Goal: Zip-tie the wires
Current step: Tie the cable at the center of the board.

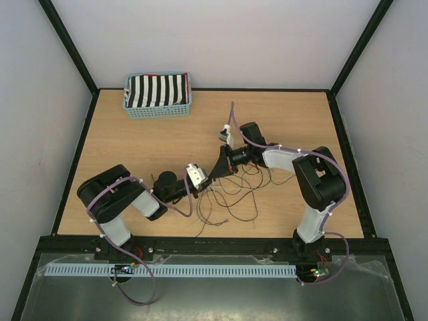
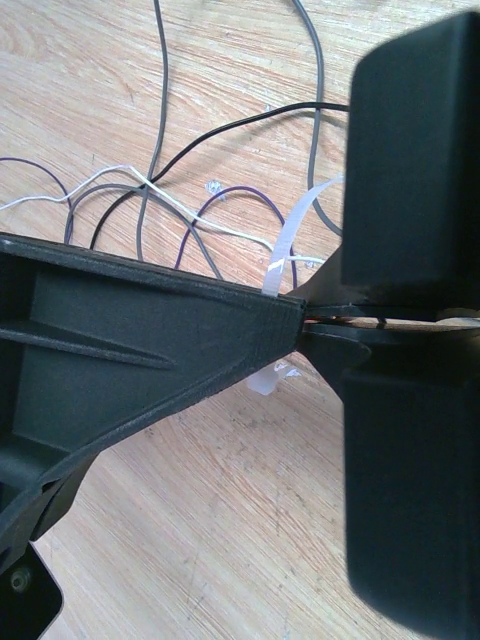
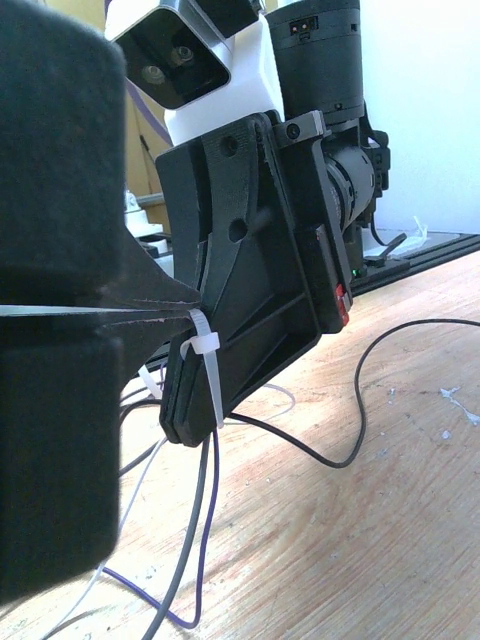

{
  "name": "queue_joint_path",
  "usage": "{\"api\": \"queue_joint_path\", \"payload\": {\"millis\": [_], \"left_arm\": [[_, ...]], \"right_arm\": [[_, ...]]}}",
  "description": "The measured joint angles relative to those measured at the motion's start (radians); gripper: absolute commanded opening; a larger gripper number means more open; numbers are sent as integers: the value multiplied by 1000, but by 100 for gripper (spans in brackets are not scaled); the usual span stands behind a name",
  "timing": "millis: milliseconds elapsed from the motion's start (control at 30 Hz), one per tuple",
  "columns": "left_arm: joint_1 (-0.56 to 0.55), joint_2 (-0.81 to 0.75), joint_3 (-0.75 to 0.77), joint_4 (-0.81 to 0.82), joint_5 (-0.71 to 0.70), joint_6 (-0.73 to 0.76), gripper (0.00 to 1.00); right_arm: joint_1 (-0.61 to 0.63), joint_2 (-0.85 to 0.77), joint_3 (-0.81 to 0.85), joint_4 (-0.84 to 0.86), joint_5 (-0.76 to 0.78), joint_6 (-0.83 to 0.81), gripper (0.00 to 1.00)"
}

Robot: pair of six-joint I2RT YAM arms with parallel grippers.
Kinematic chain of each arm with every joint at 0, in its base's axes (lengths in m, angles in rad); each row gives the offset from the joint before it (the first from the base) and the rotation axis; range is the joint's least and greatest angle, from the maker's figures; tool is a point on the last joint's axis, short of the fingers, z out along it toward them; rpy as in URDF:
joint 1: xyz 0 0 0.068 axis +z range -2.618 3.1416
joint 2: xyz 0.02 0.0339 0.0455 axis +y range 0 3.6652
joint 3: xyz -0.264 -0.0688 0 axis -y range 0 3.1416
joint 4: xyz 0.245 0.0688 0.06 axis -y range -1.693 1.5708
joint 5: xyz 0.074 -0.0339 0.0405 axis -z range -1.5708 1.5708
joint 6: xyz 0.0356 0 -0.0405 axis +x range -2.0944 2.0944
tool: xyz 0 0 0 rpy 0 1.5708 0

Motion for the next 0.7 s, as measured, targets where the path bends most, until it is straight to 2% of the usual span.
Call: {"api": "queue_joint_path", "payload": {"millis": [133,700], "left_arm": [[-1,0,0,0,-12,-6,0],[29,2,0,0,-6,-118,0]], "right_arm": [[0,0,0,6,2,0,0],[0,-4,-18,27,9,-21,16]]}}
